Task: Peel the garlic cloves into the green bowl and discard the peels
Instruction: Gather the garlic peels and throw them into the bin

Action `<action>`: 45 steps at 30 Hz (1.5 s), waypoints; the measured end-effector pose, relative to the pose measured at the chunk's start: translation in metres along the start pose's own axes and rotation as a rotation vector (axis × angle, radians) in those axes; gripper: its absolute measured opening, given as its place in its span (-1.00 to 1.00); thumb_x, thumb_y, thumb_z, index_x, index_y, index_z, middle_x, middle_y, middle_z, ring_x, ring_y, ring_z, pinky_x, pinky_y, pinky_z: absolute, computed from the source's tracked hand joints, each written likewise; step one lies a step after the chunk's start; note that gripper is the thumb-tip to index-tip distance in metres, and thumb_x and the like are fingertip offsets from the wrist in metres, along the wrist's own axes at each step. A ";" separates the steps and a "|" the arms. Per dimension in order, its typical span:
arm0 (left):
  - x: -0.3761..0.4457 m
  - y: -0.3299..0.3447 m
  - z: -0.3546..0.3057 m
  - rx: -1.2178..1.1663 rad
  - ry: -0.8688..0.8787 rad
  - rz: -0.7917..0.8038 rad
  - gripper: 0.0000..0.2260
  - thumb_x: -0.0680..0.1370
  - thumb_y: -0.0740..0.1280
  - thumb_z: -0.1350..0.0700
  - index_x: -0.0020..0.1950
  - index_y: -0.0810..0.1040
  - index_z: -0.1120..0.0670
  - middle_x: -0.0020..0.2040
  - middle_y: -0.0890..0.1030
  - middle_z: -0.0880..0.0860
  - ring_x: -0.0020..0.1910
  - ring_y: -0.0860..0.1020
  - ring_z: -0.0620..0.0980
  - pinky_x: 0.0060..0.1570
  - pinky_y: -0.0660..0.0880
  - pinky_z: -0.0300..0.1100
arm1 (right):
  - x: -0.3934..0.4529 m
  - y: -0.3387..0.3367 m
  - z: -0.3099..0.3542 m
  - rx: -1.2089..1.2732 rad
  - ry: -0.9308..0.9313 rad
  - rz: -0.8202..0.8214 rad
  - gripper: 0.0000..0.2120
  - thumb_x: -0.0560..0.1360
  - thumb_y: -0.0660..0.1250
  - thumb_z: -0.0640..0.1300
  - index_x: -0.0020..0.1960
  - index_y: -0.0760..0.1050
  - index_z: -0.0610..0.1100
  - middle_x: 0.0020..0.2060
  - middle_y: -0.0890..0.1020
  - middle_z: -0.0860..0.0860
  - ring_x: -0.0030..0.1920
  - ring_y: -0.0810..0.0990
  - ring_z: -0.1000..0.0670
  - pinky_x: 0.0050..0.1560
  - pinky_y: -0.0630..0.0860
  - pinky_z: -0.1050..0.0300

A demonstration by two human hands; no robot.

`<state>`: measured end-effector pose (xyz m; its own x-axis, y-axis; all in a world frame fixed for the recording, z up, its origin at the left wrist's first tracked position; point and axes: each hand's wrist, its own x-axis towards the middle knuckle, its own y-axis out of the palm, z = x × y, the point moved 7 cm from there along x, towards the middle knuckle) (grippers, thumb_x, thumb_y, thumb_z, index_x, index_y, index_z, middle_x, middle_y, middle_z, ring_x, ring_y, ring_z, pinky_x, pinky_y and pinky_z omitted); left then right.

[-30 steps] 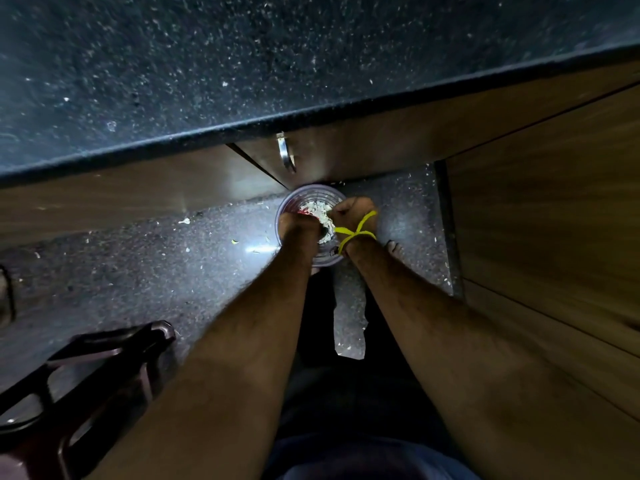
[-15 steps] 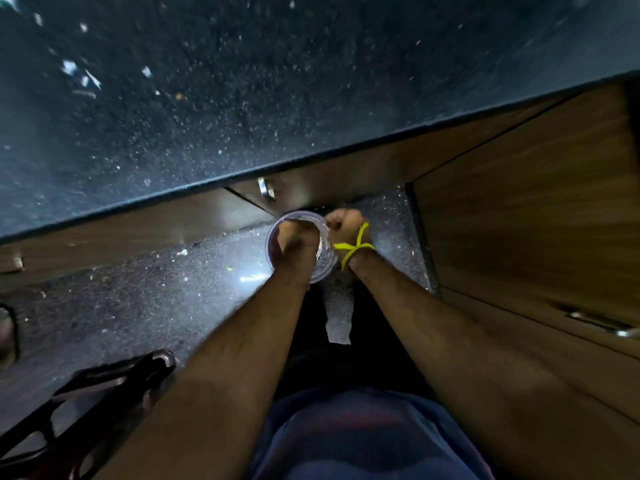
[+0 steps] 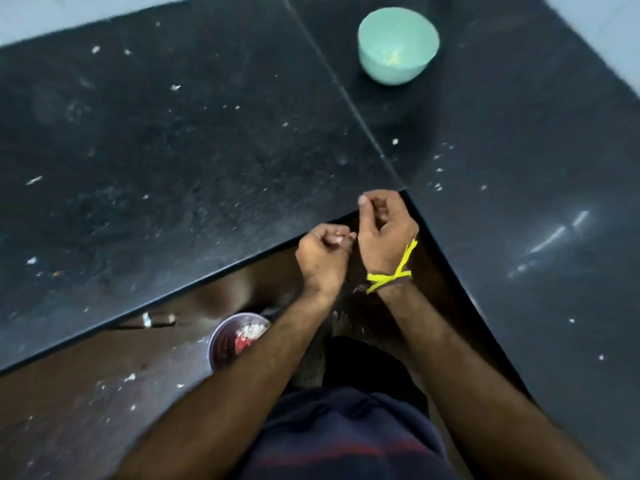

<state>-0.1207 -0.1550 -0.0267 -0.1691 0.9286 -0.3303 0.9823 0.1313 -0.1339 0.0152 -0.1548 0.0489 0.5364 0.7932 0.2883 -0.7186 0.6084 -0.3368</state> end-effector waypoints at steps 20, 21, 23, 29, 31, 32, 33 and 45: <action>0.110 0.074 -0.079 -0.101 0.252 -0.353 -0.73 0.62 0.20 0.05 0.10 0.62 0.17 -0.16 0.64 0.06 -0.20 0.66 -0.06 -0.13 0.68 0.05 | 0.195 0.033 -0.101 -0.731 -0.182 0.377 -0.27 0.61 -0.10 0.18 0.50 0.17 -0.40 0.48 0.25 -0.33 0.50 0.22 -0.30 0.51 0.10 -0.19; 0.111 0.073 -0.081 -0.094 0.268 -0.342 -0.72 0.62 0.18 0.07 0.10 0.61 0.20 -0.17 0.63 0.06 -0.23 0.64 -0.07 -0.15 0.67 0.00 | 0.211 0.021 -0.111 -0.726 -0.159 0.336 -0.27 0.60 -0.10 0.18 0.49 0.19 -0.40 0.47 0.26 -0.34 0.49 0.24 -0.31 0.50 0.12 -0.21; 0.108 0.073 -0.086 -0.081 0.328 -0.337 -0.70 0.61 0.14 0.12 0.10 0.61 0.23 -0.15 0.63 0.06 -0.20 0.63 -0.06 -0.12 0.65 -0.04 | 0.245 -0.002 -0.134 -0.768 -0.057 0.325 -0.23 0.58 -0.16 0.21 0.50 0.17 -0.39 0.49 0.23 -0.33 0.51 0.20 -0.29 0.51 0.07 -0.20; 0.106 0.065 -0.085 -0.094 0.422 -0.434 -0.67 0.53 0.15 0.11 0.17 0.59 0.17 0.12 0.61 0.13 0.08 0.61 0.11 0.14 0.59 0.09 | 0.196 0.026 -0.112 -0.808 -0.376 0.568 -0.32 0.62 -0.08 0.13 0.46 0.26 -0.40 0.47 0.27 -0.34 0.48 0.25 -0.32 0.49 0.16 -0.22; 0.102 0.064 -0.093 -0.072 0.452 -0.454 -0.63 0.51 0.14 0.12 0.20 0.58 0.22 0.15 0.59 0.12 0.11 0.57 0.04 0.21 0.53 -0.05 | 0.163 0.032 -0.092 -0.760 -0.437 0.588 -0.33 0.62 -0.04 0.14 0.49 0.24 -0.35 0.51 0.22 -0.29 0.53 0.18 -0.25 0.53 0.08 -0.17; 0.098 0.063 -0.096 -0.059 0.473 -0.469 -0.60 0.50 0.14 0.12 0.22 0.57 0.26 0.17 0.57 0.12 0.14 0.55 0.01 0.22 0.50 -0.14 | 0.151 0.035 -0.083 -0.757 -0.450 0.576 -0.32 0.61 0.00 0.17 0.51 0.22 -0.33 0.53 0.19 -0.27 0.55 0.12 -0.22 0.54 0.03 -0.18; 0.096 0.063 -0.097 -0.051 0.488 -0.485 -0.58 0.49 0.14 0.12 0.24 0.55 0.29 0.19 0.56 0.13 0.17 0.53 0.00 0.24 0.47 -0.17 | 0.144 0.042 -0.074 -0.766 -0.473 0.566 -0.29 0.59 0.04 0.20 0.52 0.18 -0.31 0.54 0.15 -0.25 0.57 0.05 -0.21 0.55 -0.03 -0.20; 0.104 0.079 -0.097 0.200 0.553 -0.318 -0.57 0.56 0.15 0.10 0.33 0.49 0.31 0.35 0.46 0.28 0.38 0.42 0.21 0.45 0.32 0.03 | 0.199 0.021 -0.112 -1.021 -0.324 0.477 -0.44 0.60 -0.09 -0.06 0.52 0.23 -0.28 0.51 0.28 -0.18 0.53 0.19 -0.24 0.51 0.03 -0.30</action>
<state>-0.0527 -0.0145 0.0189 -0.3294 0.9035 0.2742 0.8486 0.4106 -0.3335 0.1561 0.0189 -0.0009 0.0647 0.9925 0.1041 -0.0486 0.1073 -0.9930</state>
